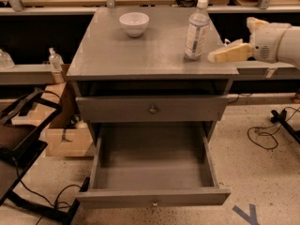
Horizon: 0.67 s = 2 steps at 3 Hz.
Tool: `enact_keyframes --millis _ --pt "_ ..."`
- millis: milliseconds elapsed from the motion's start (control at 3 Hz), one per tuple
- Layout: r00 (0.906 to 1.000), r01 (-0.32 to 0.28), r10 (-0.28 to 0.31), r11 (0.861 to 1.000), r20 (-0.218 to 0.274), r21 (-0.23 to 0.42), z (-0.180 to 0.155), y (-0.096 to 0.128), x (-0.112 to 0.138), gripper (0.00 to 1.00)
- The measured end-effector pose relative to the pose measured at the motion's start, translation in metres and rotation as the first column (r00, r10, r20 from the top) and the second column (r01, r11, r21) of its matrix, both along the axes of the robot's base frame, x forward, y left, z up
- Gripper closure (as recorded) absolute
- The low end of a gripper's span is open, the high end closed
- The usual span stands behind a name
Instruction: Place blue plastic bottle into middle drawer
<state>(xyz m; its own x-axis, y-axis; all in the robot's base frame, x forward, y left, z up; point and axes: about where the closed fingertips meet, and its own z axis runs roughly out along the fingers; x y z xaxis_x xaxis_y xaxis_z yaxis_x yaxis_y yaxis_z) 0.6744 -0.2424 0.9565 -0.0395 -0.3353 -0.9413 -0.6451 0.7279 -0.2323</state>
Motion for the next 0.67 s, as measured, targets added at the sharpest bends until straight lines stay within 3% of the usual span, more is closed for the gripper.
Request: enact_keyframes --millis 333,667 --pt "0.9992 -0.005 0.004 1.0 0.039 0.021 -0.01 0.008 0.053 0.0" --pt "0.9993 -0.01 0.009 1.0 0.036 0.021 -0.015 0.012 0.092 0.0"
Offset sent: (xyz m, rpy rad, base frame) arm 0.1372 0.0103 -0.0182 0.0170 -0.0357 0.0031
